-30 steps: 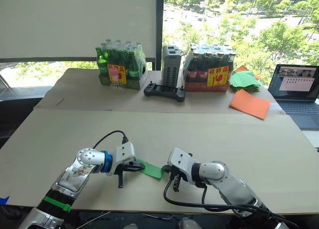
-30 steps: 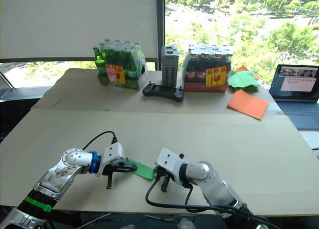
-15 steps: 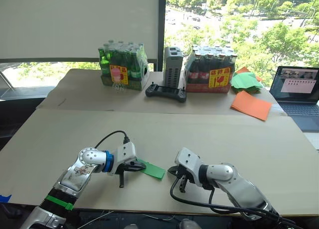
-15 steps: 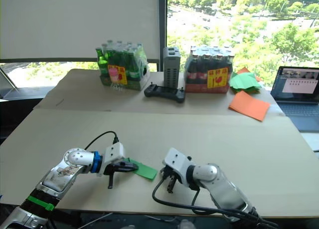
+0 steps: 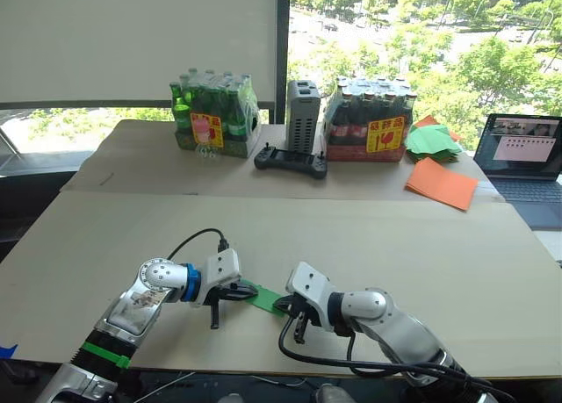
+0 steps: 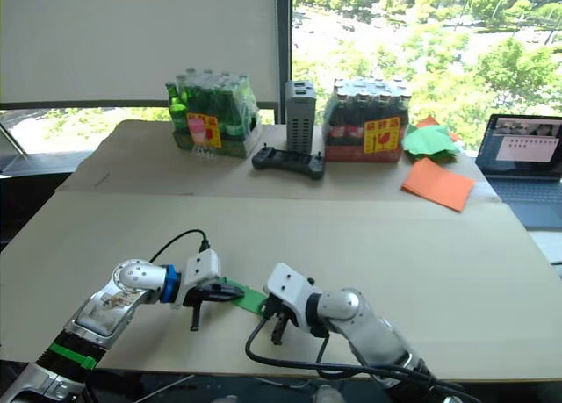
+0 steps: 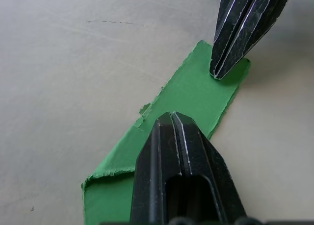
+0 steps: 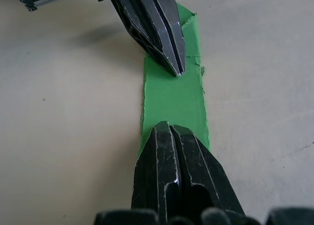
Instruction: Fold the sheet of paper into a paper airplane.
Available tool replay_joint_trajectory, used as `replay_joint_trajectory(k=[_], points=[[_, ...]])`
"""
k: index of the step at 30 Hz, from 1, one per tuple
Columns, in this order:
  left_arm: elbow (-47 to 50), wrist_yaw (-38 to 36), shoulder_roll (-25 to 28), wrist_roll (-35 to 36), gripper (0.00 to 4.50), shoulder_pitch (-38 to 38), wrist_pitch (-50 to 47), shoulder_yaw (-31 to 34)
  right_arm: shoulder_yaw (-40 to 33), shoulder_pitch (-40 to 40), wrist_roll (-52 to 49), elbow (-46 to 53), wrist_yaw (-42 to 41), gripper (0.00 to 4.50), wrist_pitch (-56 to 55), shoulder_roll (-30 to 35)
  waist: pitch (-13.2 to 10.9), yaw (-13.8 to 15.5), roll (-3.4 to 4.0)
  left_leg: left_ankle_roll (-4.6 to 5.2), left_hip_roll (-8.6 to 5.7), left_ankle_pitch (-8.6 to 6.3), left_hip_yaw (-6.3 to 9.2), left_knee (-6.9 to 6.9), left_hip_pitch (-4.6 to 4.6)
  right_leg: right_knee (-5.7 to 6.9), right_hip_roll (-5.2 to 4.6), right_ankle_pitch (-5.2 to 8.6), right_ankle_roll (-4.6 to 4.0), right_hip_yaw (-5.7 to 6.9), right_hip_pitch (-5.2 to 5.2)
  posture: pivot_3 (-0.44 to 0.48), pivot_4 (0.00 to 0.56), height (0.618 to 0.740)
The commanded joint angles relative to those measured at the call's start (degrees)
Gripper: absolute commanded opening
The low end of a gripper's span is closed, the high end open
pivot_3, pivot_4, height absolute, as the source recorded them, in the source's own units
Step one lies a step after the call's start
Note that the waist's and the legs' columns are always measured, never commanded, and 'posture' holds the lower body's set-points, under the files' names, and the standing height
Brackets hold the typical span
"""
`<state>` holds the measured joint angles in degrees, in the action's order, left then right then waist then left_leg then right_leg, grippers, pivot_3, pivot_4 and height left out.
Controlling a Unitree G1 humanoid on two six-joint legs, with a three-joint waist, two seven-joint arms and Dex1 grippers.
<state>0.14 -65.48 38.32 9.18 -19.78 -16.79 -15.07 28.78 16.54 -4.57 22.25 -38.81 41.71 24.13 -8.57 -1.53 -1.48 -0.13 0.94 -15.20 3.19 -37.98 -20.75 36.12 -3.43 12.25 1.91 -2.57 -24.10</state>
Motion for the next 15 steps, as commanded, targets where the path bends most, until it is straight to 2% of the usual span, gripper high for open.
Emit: replay_joint_trajectory(k=[1,8,15], points=[[0.42,-0.33,-0.61,0.2,0.0,-1.83,-1.01,-0.14,2.66,-1.31,2.59,-3.72,-0.28,0.02,-0.19,2.33,0.0,-0.05,0.0,0.0,0.0,0.0,0.0,0.0,0.0,0.0,0.0,0.01,0.01,0.0,0.0,0.0,0.15,0.74],[-0.62,-2.01,-3.87,-0.28,0.0,-5.97,-1.94,-3.17,2.56,-1.14,2.22,-4.19,-0.87,0.02,0.12,2.57,0.0,-0.04,-0.01,0.0,-0.02,0.0,0.0,0.0,0.0,-0.02,0.0,0.01,0.02,0.0,0.03,0.0,0.15,0.74],[-3.67,-3.11,-2.64,-2.97,0.0,-4.81,0.27,-5.38,3.17,-0.7,2.76,-4.18,-0.6,0.02,0.5,2.82,0.01,-0.59,-0.01,0.0,-0.01,0.0,0.01,0.0,0.03,0.0,0.01,0.01,0.02,0.0,0.05,0.0,0.15,0.74]])
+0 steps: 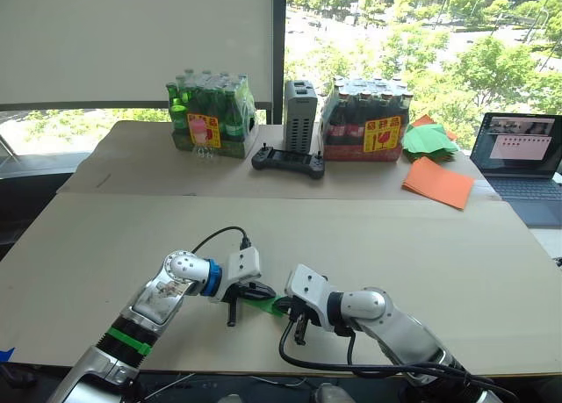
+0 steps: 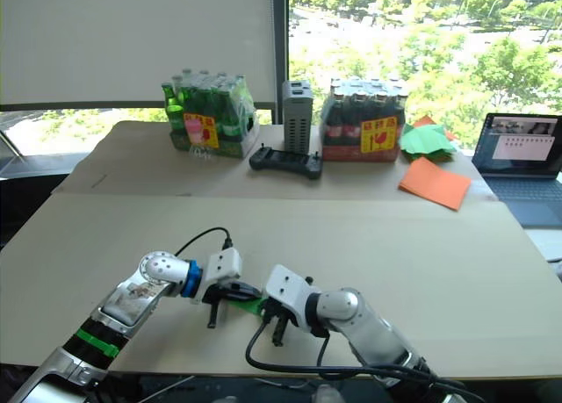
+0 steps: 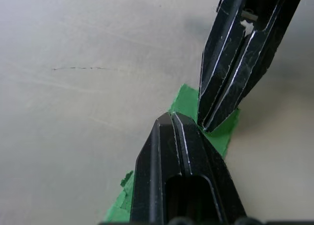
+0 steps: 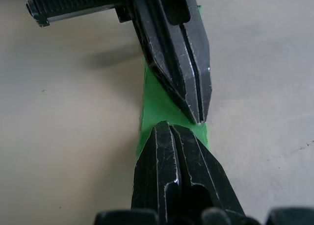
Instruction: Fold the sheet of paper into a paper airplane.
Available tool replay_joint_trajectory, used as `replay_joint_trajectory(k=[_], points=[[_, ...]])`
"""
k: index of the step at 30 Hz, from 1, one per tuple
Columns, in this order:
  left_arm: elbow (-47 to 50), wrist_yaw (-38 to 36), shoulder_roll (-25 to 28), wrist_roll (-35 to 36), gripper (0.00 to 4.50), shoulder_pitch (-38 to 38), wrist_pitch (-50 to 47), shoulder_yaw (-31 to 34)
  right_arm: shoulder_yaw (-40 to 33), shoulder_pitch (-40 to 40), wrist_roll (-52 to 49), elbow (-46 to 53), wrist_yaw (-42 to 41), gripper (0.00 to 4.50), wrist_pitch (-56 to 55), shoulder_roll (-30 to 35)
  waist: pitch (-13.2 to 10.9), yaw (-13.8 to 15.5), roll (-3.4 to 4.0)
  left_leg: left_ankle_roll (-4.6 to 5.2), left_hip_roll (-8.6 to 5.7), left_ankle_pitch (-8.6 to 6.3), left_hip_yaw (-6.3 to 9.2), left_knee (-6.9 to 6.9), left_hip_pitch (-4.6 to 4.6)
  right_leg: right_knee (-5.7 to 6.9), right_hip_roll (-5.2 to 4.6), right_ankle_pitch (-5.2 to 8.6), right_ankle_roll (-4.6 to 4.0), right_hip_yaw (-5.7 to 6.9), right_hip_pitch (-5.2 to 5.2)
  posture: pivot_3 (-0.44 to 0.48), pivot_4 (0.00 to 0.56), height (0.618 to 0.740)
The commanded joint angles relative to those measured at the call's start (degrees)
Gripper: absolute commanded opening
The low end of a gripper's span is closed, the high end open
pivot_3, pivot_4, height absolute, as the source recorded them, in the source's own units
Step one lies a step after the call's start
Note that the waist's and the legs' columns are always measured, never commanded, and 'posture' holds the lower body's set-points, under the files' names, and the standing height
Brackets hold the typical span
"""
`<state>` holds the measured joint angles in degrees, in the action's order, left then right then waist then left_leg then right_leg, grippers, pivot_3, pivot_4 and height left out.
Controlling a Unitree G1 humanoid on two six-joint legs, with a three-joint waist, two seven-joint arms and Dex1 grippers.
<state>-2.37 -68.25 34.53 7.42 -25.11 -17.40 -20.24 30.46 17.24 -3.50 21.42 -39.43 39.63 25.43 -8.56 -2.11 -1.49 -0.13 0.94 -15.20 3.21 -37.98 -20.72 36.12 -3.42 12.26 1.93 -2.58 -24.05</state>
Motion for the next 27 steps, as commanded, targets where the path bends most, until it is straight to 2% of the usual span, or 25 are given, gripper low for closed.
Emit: replay_joint_trajectory(k=[1,10,16,27], points=[[-1.74,-0.19,1.32,-1.57,0.0,0.57,1.21,-0.11,1.55,-1.37,1.79,-3.27,0.07,0.02,2.68,1.61,0.0,-0.02,0.0,0.0,0.0,0.0,0.0,0.0,0.03,0.0,0.0,0.0,0.01,0.0,0.03,0.0,0.15,0.74],[-6.01,0.14,4.27,-3.41,0.0,0.95,4.01,0.65,1.69,-1.17,1.98,-2.95,-0.14,0.02,2.5,2.1,0.02,-0.26,0.0,0.0,0.01,0.0,-0.01,0.0,0.24,0.0,0.0,0.23,0.37,-0.01,0.21,0.0,0.15,0.74],[-6.52,-0.13,6.86,-2.51,0.0,2.85,4.9,2.55,1.76,-1.05,2.09,-3.15,-0.28,0.02,2.38,2.34,0.03,-0.36,0.02,0.01,0.02,-0.01,-0.01,0.09,0.54,-0.04,0.0,0.29,0.38,0.0,0.52,0.0,0.15,0.74],[-9.65,0.86,9.01,-3.25,0.0,4.37,6.73,5.53,2.06,-0.74,2.21,-3.54,-0.9,0.02,2.01,2.63,0.12,-0.44,0.12,0.01,0.03,-0.01,-0.01,0.1,0.58,-0.04,0.0,0.31,0.39,0.0,0.54,0.0,0.15,0.74]])
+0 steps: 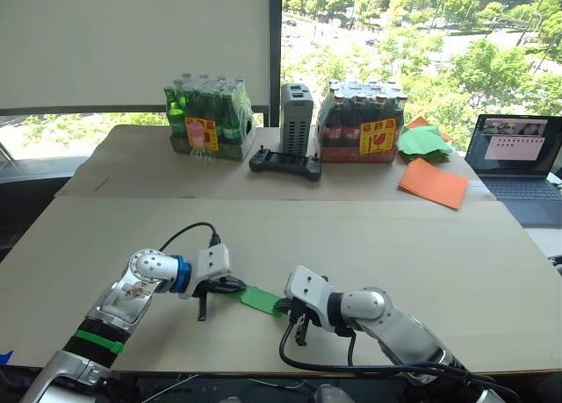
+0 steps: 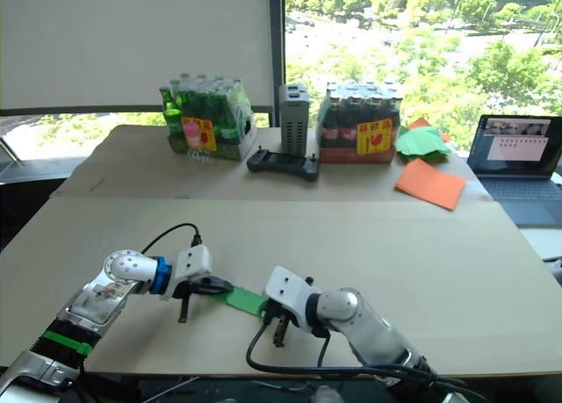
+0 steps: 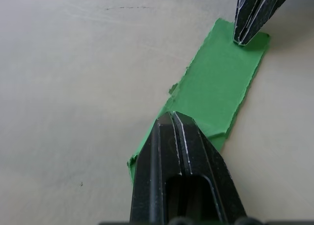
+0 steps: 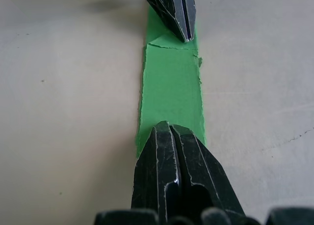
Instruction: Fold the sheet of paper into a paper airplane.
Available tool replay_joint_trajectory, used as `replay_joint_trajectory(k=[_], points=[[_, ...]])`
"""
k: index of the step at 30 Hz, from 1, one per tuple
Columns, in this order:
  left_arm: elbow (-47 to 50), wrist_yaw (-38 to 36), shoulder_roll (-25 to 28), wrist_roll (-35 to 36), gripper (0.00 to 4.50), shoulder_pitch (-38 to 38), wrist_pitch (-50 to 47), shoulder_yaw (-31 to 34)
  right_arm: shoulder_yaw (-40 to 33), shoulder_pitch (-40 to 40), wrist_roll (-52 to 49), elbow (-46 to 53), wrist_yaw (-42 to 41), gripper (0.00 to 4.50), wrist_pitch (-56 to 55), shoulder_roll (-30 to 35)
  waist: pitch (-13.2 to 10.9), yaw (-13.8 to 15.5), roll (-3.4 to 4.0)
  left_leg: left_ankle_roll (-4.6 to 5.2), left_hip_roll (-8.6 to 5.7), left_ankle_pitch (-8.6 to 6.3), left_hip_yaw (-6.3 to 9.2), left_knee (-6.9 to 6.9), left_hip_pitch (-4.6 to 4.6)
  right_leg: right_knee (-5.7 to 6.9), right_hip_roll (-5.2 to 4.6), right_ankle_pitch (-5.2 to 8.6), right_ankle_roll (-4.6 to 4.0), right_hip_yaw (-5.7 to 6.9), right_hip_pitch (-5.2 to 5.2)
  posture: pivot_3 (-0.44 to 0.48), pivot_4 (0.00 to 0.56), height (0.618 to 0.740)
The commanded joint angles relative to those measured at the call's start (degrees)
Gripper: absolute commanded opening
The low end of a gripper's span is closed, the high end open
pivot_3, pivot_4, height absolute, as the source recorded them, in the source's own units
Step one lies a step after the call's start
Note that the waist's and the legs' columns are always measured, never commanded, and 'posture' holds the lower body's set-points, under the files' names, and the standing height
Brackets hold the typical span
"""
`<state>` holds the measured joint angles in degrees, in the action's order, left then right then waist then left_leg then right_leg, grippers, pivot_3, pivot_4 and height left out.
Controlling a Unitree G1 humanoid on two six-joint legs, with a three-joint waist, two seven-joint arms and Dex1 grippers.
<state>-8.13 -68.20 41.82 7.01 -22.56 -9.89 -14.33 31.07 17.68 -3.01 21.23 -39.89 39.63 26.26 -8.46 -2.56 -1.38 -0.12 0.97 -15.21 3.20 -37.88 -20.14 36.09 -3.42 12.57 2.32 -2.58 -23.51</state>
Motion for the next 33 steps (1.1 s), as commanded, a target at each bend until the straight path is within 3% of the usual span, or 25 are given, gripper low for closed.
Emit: replay_joint_trajectory(k=[1,9,16,18,19,23,28,33], points=[[-4.08,1.04,1.73,-2.89,0.0,1.87,-0.83,-0.13,1.49,-1.17,1.73,-3.34,-0.49,0.02,1.96,1.83,0.03,0.02,0.03,0.0,0.0,0.0,0.0,0.0,0.01,0.0,0.0,0.0,0.0,0.0,0.01,0.0,0.15,0.74],[-2.5,2.99,0.82,-1.37,0.0,3.04,-1.92,2.6,1.37,-0.48,1.83,-2.92,-0.66,0.02,0.42,1.63,0.12,0.03,0.14,0.0,0.0,0.0,0.0,0.03,0.17,-0.02,0.0,0.04,0.01,0.0,0.15,0.0,0.15,0.74],[9.76,5.29,1.54,8.27,0.0,7.46,-13.08,12.11,-3.09,0.44,-0.17,4.21,-0.13,0.02,0.23,1.18,0.0,-0.06,-0.01,0.0,0.0,0.0,0.01,0.04,-0.22,0.01,-0.01,0.07,0.04,0.0,-0.26,0.0,0.15,0.74],[14.23,6.18,1.33,13.38,0.0,9.15,-17.94,16.57,-4.85,0.47,-1.4,7.04,-0.27,0.02,0.68,1.22,-0.08,-0.03,-0.05,-0.01,0.0,0.0,0.03,0.03,-0.71,0.09,-0.01,0.03,-0.01,-0.02,-0.8,0.0,0.15,0.74],[16.24,6.57,1.23,15.8,0.0,9.68,-20.29,18.32,-5.62,0.32,-2.28,8.34,-0.44,0.02,0.98,1.15,-0.14,0.05,-0.09,-0.01,0.01,0.0,0.06,0.02,-0.89,0.12,-0.01,-0.23,-0.44,0.0,-0.98,0.0,0.15,0.74],[23.72,5.98,3.15,25.72,0.0,14.3,-29.47,25.92,-9.73,-0.34,-6.83,14.61,-0.72,0.02,2.78,-0.17,-0.34,-0.03,-0.19,-0.01,0.01,0.0,0.14,0.02,-0.99,0.05,-0.02,-0.25,-0.48,0.09,-1.02,0.0,0.15,0.74],[27.11,6.37,5.37,27.65,0.0,20.13,-31.11,27.55,-11.23,-2.55,-9.53,18.54,-0.49,0.02,3.75,0.48,-0.5,0.16,-0.18,-0.01,0.02,0.0,0.1,0.03,-0.93,0.01,-0.02,-0.23,-0.46,0.08,-0.99,0.0,0.15,0.74],[28.72,8.94,4.9,30.18,1.36,20.05,-33.12,28.82,-14.0,-4.34,-13.17,21.14,-0.52,1.47,4.15,0.98,-0.77,0.57,-0.27,-0.06,0.01,0.03,0.1,0.02,-0.96,-0.03,-0.05,-0.23,-0.45,0.12,-0.95,0.0,0.15,0.74]])
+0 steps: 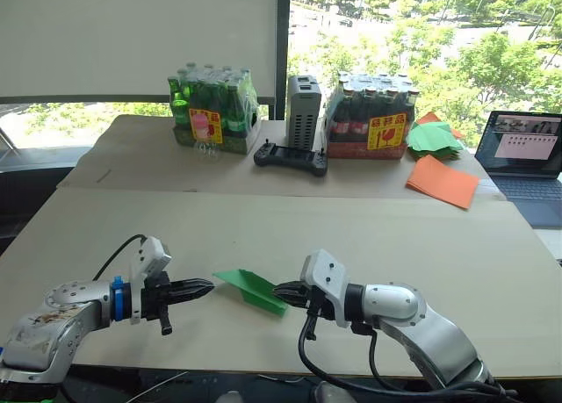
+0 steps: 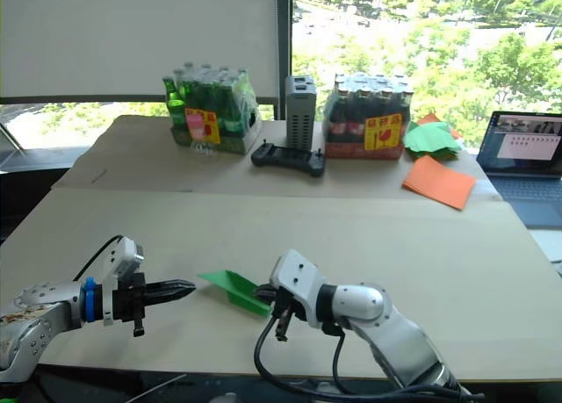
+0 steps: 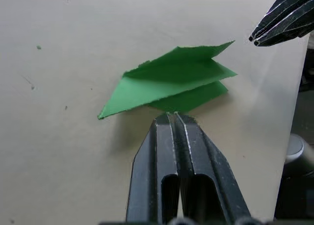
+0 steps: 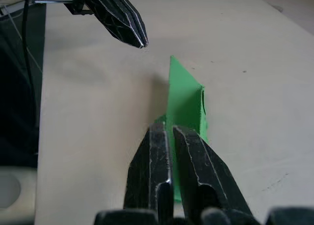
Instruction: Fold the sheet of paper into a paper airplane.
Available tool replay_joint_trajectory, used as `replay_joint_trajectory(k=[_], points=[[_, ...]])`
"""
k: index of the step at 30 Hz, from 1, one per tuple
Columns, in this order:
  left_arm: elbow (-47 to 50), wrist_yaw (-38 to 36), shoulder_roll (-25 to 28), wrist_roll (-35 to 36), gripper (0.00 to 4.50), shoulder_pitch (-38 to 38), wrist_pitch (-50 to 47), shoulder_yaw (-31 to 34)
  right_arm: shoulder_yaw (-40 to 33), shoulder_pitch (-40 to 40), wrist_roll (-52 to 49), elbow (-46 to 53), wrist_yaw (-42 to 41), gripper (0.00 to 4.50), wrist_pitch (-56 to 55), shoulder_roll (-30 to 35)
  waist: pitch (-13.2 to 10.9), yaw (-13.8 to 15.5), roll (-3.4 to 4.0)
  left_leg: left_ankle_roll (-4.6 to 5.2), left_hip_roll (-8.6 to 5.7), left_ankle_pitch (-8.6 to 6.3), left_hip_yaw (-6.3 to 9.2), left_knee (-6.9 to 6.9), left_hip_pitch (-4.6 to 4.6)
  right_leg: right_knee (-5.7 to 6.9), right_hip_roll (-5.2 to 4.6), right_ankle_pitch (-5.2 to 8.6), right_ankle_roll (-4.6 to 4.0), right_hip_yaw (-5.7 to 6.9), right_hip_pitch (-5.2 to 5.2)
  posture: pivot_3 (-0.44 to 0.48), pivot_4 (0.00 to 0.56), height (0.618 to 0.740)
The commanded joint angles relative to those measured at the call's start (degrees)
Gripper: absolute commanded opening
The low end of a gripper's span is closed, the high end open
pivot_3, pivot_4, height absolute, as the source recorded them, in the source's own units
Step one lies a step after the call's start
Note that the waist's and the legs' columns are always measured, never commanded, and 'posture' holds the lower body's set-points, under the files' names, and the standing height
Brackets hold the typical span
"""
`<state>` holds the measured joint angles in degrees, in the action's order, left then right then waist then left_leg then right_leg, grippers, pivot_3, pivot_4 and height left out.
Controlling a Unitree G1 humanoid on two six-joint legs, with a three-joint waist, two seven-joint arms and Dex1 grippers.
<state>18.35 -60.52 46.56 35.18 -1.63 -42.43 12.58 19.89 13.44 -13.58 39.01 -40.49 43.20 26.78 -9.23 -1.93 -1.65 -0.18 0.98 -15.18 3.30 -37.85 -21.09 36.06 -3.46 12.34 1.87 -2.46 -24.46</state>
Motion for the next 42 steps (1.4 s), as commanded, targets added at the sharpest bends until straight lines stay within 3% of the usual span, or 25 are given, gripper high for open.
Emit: replay_joint_trajectory(k=[1,7,11,20,25,36,41,42], points=[[2.44,1.61,0.12,2.29,1.75,-0.9,-0.69,1.68,-2.84,-0.09,-3.44,3.62,-0.1,1.9,0.71,0.38,-0.01,-0.13,0.0,0.0,0.0,0.0,0.0,0.0,0.0,0.0,0.0,0.0,-0.01,0.0,0.0,0.0,0.15,0.74],[2.53,2.06,0.21,1.8,3.75,-0.59,0.97,-0.14,-0.12,0.99,-5.5,-1.31,-0.56,3.88,-0.29,-1.69,-0.03,-0.65,0.02,0.0,0.02,0.0,0.0,0.0,0.04,0.04,0.04,-0.02,-0.05,0.0,-0.01,0.0,0.15,0.74],[2.67,1.79,-0.33,2.48,3.75,-0.87,1.12,-0.88,-0.57,1.16,-9.55,-5.28,-1.76,3.88,0.62,-4.99,-0.04,-0.58,0.02,0.0,0.02,0.0,0.0,0.0,0.03,0.04,0.04,-0.04,-0.07,-0.01,-0.01,0.0,0.15,0.74],[5.65,2.53,-0.46,4.57,3.75,1.69,0.79,0.89,2.54,3.88,-4.13,-15.79,-1.95,3.88,-3.87,-3.56,-0.06,-0.66,0.02,0.0,0.0,0.0,-0.02,0.0,0.02,0.02,0.01,-0.06,-0.1,-0.02,-0.01,0.0,0.15,0.74],[6.46,2.89,-0.09,5.21,3.75,2.29,0.67,1.5,0.61,6.36,-2.93,-21.66,-1.59,3.88,-6.14,-4.84,-0.07,-0.58,0.02,0.0,0.01,0.0,-0.03,0.0,0.04,0.05,0.03,-0.06,-0.1,-0.03,-0.01,0.0,0.15,0.74],[6.84,3.77,-0.26,5.94,3.75,1.82,1.02,0.52,-1.89,8.35,-5.8,-16.96,-1.52,3.88,-3.83,-6.05,-0.08,-0.59,0.03,0.0,0.0,0.0,-0.03,0.0,0.03,0.06,0.02,-0.07,-0.11,-0.03,-0.01,0.0,0.15,0.74],[6.84,4.06,-0.52,5.6,3.75,1.61,1.31,-0.01,1.63,8.76,-0.51,-19.13,-1.79,3.88,-8.73,-4.45,-0.08,-0.54,0.04,0.0,0.0,0.0,-0.03,0.0,0.03,0.04,0.02,-0.07,-0.11,-0.03,-0.01,0.0,0.15,0.74],[6.81,4.09,-0.56,5.58,3.77,1.51,1.32,-0.12,1.9,8.72,-0.27,-19.37,-2.04,3.64,-9.32,-4.54,-0.08,-0.53,0.04,0.0,0.0,0.0,-0.03,0.0,0.02,0.04,0.02,-0.07,-0.11,-0.02,-0.01,0.0,0.15,0.74]])
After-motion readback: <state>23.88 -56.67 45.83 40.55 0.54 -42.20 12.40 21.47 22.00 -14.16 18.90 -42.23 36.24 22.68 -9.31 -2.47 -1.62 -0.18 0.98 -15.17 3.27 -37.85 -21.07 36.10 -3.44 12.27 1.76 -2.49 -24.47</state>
